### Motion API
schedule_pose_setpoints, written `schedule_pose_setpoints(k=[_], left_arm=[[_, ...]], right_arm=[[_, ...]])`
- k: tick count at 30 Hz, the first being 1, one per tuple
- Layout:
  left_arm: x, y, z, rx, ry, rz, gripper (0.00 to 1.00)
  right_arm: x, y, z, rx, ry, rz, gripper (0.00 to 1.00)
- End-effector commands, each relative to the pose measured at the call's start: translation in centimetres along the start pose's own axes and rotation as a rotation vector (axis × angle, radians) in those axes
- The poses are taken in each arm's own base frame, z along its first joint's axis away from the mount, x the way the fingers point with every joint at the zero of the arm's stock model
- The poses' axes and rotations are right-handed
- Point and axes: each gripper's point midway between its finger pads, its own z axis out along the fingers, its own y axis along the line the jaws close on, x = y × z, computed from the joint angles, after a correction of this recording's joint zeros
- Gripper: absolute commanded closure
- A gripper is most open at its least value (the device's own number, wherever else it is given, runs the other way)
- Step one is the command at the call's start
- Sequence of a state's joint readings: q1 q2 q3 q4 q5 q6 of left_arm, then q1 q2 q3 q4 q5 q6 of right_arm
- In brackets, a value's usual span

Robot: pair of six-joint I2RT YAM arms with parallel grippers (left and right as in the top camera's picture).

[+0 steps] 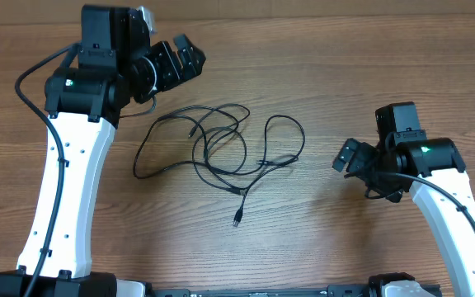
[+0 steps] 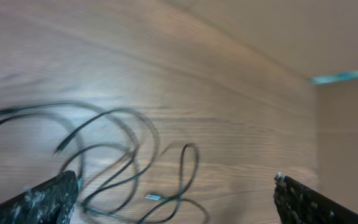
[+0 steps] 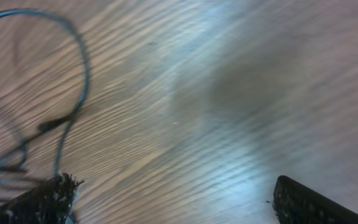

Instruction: Untangle cables

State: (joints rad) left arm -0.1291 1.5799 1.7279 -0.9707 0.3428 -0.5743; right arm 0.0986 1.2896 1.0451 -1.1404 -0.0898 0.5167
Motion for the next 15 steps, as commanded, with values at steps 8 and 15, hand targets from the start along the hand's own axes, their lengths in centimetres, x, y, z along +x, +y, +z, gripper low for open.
schedule_pose_setpoints(k=[8, 15], left_arm=[[1.6, 8.1, -1.6, -0.415, 0.008, 0.05, 0.0], [2.7, 9.0, -0.2, -0.419, 0.1, 0.196, 0.01]], right_arm=[[1.7, 9.3, -2.9, -0.542, 0.121, -0.186, 0.0], [1.8, 10.9, -3.8, -0.636, 0.131, -0.194, 0.0]])
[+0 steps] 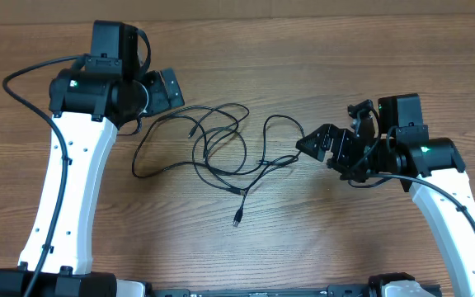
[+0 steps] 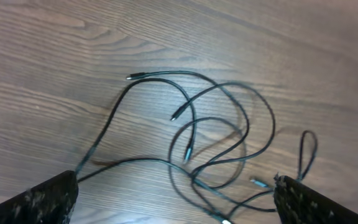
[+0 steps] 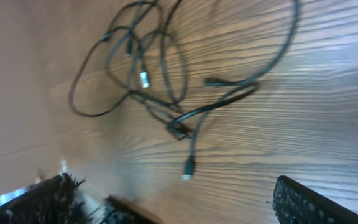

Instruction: Untangle cables

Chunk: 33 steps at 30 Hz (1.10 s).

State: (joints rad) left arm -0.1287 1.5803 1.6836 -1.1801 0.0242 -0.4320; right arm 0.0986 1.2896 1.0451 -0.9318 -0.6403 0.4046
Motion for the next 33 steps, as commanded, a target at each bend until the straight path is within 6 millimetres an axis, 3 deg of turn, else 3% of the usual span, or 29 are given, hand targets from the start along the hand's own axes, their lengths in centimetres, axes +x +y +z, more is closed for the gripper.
schedule_pose_setpoints(k=[1, 5, 8, 12, 14, 16, 18, 19, 23, 28, 31, 33], left_arm=[[0.2, 0.4, 0.8, -0.011, 0.014, 0.125, 0.0], [0.4, -0.3, 0.8, 0.031, 0.025, 0.162, 0.0], [0.4, -0.3, 0.8, 0.029, 0.026, 0.162, 0.0], [0.4, -0.3, 0.8, 0.03, 0.026, 0.162, 0.0], [0.4, -0.3, 0.8, 0.03, 0.026, 0.162, 0.0], [0.4, -0.3, 0.8, 0.03, 0.026, 0.162, 0.0], [0.4, -0.3, 0.8, 0.03, 0.026, 0.162, 0.0], [0.4, -0.3, 0.8, 0.03, 0.026, 0.162, 0.0], [0.4, -0.3, 0.8, 0.03, 0.026, 0.162, 0.0], [0.4, -0.3, 0.8, 0.03, 0.026, 0.162, 0.0], [0.4, -0.3, 0.8, 0.03, 0.026, 0.162, 0.0], [0.4, -0.3, 0.8, 0.03, 0.026, 0.162, 0.0]], right_arm=[[0.2, 1.5, 0.0, -0.069, 0.017, 0.003, 0.0], [0.2, 3.4, 1.7, -0.055, -0.009, -0.063, 0.0], [0.4, 2.1, 4.4, 0.124, -0.045, -0.053, 0.0], [2.0, 2.1, 7.9, 0.18, 0.014, -0.046, 0.01], [2.4, 1.1, 10.4, 0.233, 0.038, -0.047, 0.17], [2.2, -0.1, 11.4, 0.287, 0.029, 0.009, 0.3], [2.4, -1.1, 12.3, 0.318, 0.046, 0.063, 0.53], [2.6, -1.4, 12.6, 0.324, 0.055, 0.082, 0.58], [2.6, -1.3, 13.0, 0.314, 0.062, 0.083, 0.59], [1.1, -0.4, 13.4, 0.279, 0.005, 0.056, 0.6], [1.0, -1.2, 13.2, 0.317, -0.01, 0.059, 0.69], [1.4, -1.6, 13.3, 0.326, -0.001, 0.063, 0.86]])
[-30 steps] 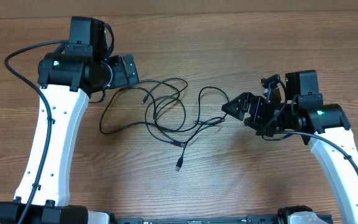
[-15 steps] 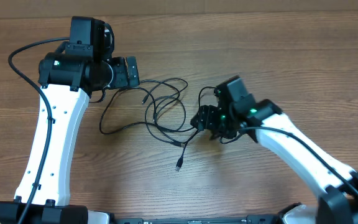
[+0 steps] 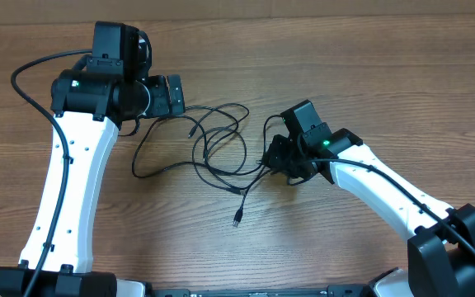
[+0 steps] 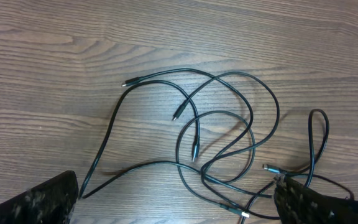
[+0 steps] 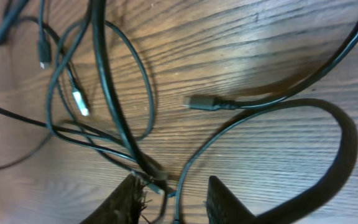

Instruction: Untangle cables

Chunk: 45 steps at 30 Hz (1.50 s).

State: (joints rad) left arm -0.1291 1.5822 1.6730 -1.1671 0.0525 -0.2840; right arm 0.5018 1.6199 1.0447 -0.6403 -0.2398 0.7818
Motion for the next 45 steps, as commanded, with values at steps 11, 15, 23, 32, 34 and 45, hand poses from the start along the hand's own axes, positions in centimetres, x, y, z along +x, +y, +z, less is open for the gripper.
schedule_pose_setpoints(k=[11, 15, 23, 32, 34, 45], left_arm=[[0.2, 0.1, 0.4, 0.004, 0.016, 0.013, 0.0], [0.2, 0.1, 0.4, 0.004, 0.016, 0.013, 0.0], [0.2, 0.1, 0.4, 0.004, 0.016, 0.013, 0.0], [0.2, 0.1, 0.4, 0.004, 0.016, 0.013, 0.0], [0.2, 0.1, 0.4, 0.004, 0.016, 0.013, 0.0], [0.2, 0.1, 0.4, 0.004, 0.016, 0.013, 0.0]], right_arm=[[1.6, 1.6, -1.7, -0.077, 0.073, -0.036, 0.96], [-0.2, 5.2, -7.8, -0.156, -0.056, -0.131, 0.96], [-5.5, 9.5, -26.4, -0.25, -0.614, -0.154, 0.96], [-7.7, 6.3, -42.0, -0.199, -1.16, 0.002, 0.96], [-7.8, 6.1, -43.5, -0.188, -1.219, -0.006, 0.96], [-8.4, -2.4, -53.2, 0.267, -1.672, 0.281, 0.96]])
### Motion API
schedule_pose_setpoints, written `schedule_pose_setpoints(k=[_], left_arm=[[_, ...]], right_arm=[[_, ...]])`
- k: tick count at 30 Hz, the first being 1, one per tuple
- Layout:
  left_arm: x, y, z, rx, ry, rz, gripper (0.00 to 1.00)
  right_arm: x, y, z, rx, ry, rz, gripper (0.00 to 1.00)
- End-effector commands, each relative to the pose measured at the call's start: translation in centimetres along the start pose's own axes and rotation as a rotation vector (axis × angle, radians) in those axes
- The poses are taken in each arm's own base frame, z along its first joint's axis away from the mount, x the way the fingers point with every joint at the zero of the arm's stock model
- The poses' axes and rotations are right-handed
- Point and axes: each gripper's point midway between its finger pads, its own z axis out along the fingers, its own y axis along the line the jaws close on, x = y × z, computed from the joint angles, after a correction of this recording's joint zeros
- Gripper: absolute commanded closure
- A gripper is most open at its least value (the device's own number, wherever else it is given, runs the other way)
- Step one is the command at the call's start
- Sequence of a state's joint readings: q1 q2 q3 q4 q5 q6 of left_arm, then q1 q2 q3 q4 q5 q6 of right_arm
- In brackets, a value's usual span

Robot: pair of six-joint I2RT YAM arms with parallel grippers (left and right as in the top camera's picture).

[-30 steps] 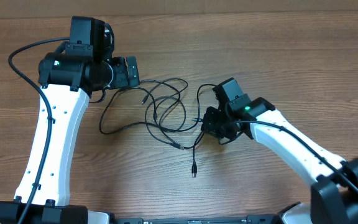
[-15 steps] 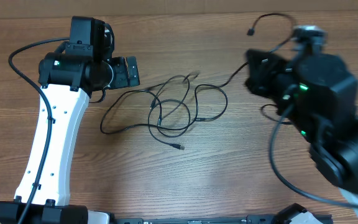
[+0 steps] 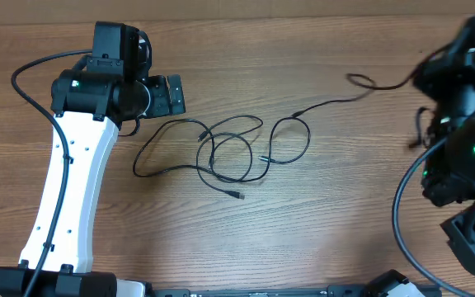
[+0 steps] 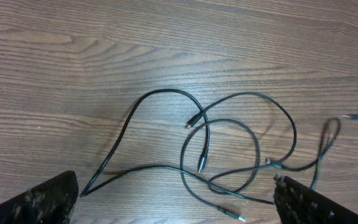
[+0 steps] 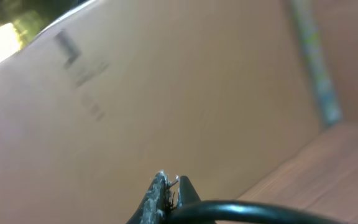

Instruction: Untangle cables

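Thin black cables (image 3: 221,153) lie in a loose tangle mid-table, also seen in the left wrist view as cables (image 4: 229,146). One black cable (image 3: 328,103) runs out of the tangle up and to the right, as far as my right gripper (image 3: 435,70), which is raised high at the far right and blurred. In its own view the right gripper (image 5: 171,183) is shut on that cable (image 5: 247,211). My left gripper (image 3: 167,95) hangs above the tangle's upper left. Its fingers are spread wide, so the left gripper (image 4: 175,179) is open and holds nothing.
The wooden table (image 3: 320,214) carries nothing but the cables. A tan wall (image 5: 166,93) fills the right wrist view. The right arm's body (image 3: 468,157) looms large at the right edge.
My right gripper was down at the tangle's right loop; now it is raised at the far right, shut on a cable drawn out to the right. The tangle has shifted and tightened. Left arm unmoved.
Both grippers began open, away from the cables. Then the left gripper hung above the tangle's upper left and the right neared the right loop. Then the right gripper was down on that loop. Now it holds one cable high at the far right.
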State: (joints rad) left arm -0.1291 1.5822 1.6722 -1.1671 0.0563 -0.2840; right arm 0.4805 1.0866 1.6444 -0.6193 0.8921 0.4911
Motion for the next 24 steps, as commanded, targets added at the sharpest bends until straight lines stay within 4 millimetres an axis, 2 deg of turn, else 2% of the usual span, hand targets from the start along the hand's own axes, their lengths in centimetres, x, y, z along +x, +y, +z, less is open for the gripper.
schedule_pose_setpoints(k=[1, 3, 8, 12, 15, 18, 19, 20, 24], left_arm=[[0.2, 0.1, 0.4, 0.001, 0.014, 0.013, 0.0], [0.2, 0.2, 0.4, 0.001, 0.014, 0.013, 0.0], [0.2, 0.2, 0.4, 0.001, 0.014, 0.013, 0.0], [0.2, 0.2, 0.4, 0.001, 0.014, 0.013, 0.0], [0.2, 0.2, 0.4, 0.001, 0.014, 0.013, 0.0], [0.2, 0.2, 0.4, 0.001, 0.014, 0.013, 0.0], [0.2, 0.2, 0.4, 0.001, 0.014, 0.013, 0.0], [0.2, 0.2, 0.4, 0.001, 0.014, 0.013, 0.0], [0.2, 0.2, 0.4, 0.001, 0.014, 0.013, 0.0]], right_arm=[[-5.9, -6.3, -1.0, 0.349, -0.233, -0.091, 0.96], [-8.2, -10.5, -1.6, 0.578, -0.329, -0.144, 0.96], [-10.4, -16.2, -1.8, 0.84, -0.394, -0.218, 0.96], [-10.8, -19.7, -1.3, 0.974, -0.375, -0.279, 0.96], [-9.7, -22.8, 0.4, 1.034, -0.277, -0.329, 0.96], [-8.3, -26.5, 1.0, 1.12, -0.228, -0.266, 0.96], [-7.2, -28.1, 1.6, 1.134, -0.177, -0.234, 0.96], [-6.7, -28.9, 1.8, 1.138, -0.153, -0.215, 0.96], [-2.6, -35.2, 3.4, 1.182, 0.033, -0.022, 0.96]])
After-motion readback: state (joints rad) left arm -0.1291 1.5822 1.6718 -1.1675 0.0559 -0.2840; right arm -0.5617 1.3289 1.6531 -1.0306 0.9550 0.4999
